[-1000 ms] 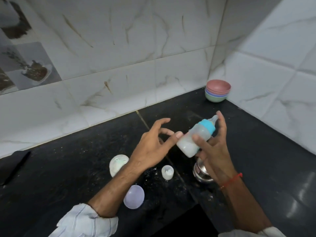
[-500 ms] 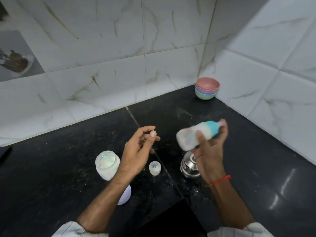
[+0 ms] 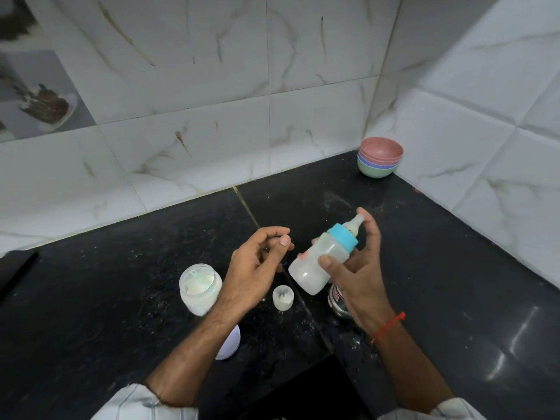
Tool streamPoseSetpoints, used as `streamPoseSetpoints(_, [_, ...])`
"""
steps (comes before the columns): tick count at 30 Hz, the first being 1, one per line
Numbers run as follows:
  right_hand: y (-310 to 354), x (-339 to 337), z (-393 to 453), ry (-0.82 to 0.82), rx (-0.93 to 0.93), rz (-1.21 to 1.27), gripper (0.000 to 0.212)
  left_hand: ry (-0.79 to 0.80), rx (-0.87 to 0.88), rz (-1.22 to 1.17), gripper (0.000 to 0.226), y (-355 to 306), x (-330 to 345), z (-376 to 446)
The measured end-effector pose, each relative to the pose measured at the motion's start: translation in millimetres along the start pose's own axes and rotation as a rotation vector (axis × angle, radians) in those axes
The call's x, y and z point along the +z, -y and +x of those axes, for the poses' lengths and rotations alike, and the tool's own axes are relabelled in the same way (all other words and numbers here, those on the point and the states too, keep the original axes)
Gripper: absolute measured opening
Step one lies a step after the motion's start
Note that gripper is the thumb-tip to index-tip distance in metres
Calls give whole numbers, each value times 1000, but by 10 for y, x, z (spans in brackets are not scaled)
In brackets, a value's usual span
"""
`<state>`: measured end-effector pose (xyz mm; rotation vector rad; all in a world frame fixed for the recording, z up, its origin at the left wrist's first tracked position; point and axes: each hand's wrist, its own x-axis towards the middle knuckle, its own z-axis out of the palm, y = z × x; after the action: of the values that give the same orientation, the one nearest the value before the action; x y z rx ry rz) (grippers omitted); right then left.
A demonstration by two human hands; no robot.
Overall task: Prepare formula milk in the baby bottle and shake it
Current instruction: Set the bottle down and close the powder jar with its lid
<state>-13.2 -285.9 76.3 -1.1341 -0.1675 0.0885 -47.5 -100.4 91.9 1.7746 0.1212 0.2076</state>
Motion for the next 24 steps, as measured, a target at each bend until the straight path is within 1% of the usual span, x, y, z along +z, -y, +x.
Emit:
streamPoseSetpoints(1, [-7, 10, 5, -19, -23, 45, 100, 3, 2, -3, 21, 0, -2, 8])
streamPoseSetpoints(2, [6, 19, 35, -90, -60, 153, 96, 5, 6, -2, 21, 0, -5, 15])
streamPoseSetpoints(4, [42, 16, 156, -301, -121, 388, 83, 5, 11, 9, 21, 3, -14, 30])
streamPoseSetpoints(5, [32, 10, 206, -379, -133, 466, 76, 5, 12, 12, 22, 10, -20, 35])
streamPoseSetpoints(6, [13, 11, 209, -403, -130, 486, 71, 7, 11, 12, 21, 16, -25, 41])
streamPoseSetpoints(7, [-12, 12, 181, -363, -102, 439, 72, 10, 10, 8, 21, 24, -27, 45])
streamPoseSetpoints(8, [-22, 19, 134, -269, -61, 327, 76, 13, 9, 3, 20, 31, -26, 47])
streamPoseSetpoints(10, [-56, 12, 53, 5, 8, -22, 91, 20, 10, -3, 20, 43, -18, 46])
streamPoseSetpoints(11, [-62, -18, 32, 84, 12, -126, 96, 22, 11, -5, 20, 51, -19, 43])
streamPoseSetpoints(12, [-40, -41, 34, 77, -17, -112, 98, 25, 10, -10, 20, 54, -26, 38])
streamPoseSetpoints(13, [7, -48, 54, -10, -66, 9, 99, 24, 8, -13, 20, 56, -36, 34])
streamPoseSetpoints(14, [50, -68, 100, -145, -105, 175, 98, 21, 7, -11, 20, 57, -50, 31])
streamPoseSetpoints(16, [90, -116, 227, -415, -177, 442, 83, 9, 7, 6, 20, 65, -75, 26])
streamPoseSetpoints(17, [76, -125, 247, -469, -202, 495, 76, 7, 8, 12, 20, 69, -85, 27])
streamPoseSetpoints(18, [51, -116, 229, -454, -193, 478, 77, 9, 10, 15, 20, 68, -90, 27])
streamPoseSetpoints(19, [26, -106, 194, -377, -158, 393, 86, 11, 11, 17, 20, 70, -90, 31])
streamPoseSetpoints(20, [1, -81, 136, -252, -112, 246, 94, 14, 12, 20, 20, 69, -87, 32])
streamPoseSetpoints(21, [-28, -46, 71, -83, -73, 81, 97, 16, 10, 22, 20, 70, -81, 32])
streamPoseSetpoints(22, [-39, -32, 13, 49, -55, -38, 96, 16, 9, 22, 20, 67, -79, 30])
streamPoseSetpoints(23, [-42, -38, 4, 74, -69, -43, 94, 15, 8, 21, 20, 65, -82, 30])
streamPoseSetpoints(24, [-16, -27, 23, -5, -108, 45, 92, 13, 8, 18, 20, 63, -90, 30])
